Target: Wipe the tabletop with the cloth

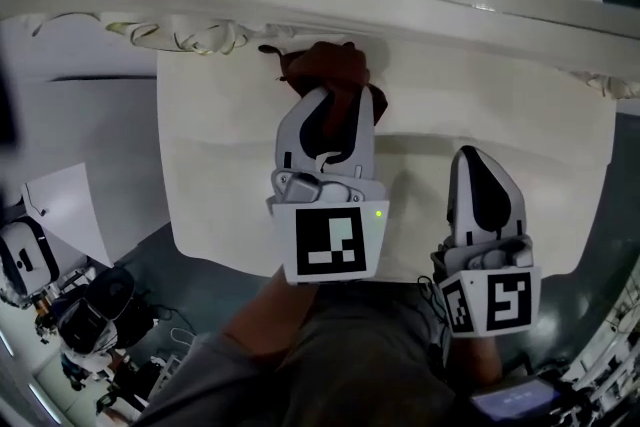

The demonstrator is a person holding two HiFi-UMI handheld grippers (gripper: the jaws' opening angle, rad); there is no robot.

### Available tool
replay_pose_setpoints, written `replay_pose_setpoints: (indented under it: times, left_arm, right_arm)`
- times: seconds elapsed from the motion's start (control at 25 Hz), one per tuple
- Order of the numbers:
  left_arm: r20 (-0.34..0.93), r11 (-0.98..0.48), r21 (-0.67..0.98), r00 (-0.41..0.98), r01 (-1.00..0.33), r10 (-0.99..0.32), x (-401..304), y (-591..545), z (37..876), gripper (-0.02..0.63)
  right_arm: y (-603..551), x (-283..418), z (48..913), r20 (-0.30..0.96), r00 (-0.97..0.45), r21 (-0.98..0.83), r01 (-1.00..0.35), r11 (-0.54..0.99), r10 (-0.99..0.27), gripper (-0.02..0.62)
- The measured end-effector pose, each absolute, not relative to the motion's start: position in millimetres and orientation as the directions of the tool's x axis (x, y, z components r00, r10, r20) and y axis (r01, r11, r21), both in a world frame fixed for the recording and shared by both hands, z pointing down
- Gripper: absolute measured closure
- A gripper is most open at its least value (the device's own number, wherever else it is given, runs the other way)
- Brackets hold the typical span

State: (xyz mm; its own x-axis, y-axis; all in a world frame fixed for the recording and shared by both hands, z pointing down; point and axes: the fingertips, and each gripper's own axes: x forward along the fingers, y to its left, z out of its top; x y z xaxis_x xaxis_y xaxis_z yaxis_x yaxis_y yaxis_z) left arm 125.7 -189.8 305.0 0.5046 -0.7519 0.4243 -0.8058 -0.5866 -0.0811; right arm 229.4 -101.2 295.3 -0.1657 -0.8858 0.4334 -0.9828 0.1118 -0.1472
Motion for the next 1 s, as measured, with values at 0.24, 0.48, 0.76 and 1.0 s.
replay_pose_setpoints:
  times: [0.24, 0.48, 0.76, 1.0]
  left_arm:
    - [0.419, -0.569, -0.055, 0.498, -0.821, -0.759, 92, -191, 305, 0.535]
    - [0.417, -0.546, -0.02, 0.49, -0.837, -0.766, 52, -198, 307, 0.535]
    - [0.41, -0.528, -0.021, 0.474, -0.849, -0.779, 7, -205, 305, 0.535]
    - [0.396, -0.506, -0.029, 0.455, -0.862, -0.798, -36, -211, 304, 0.535]
  right_arm:
    - [-103, 197, 289, 0.439, -0.176, -0.119, -0.983, 0.137, -0.881, 0.58]
    - [-107, 159, 288, 0.451, -0.192, -0.097, -0.981, 0.166, -0.872, 0.58]
    - [-111, 122, 284, 0.456, -0.212, -0.078, -0.977, 0.199, -0.864, 0.58]
    - [-115, 84, 286, 0.46, -0.243, -0.071, -0.969, 0.238, -0.854, 0.58]
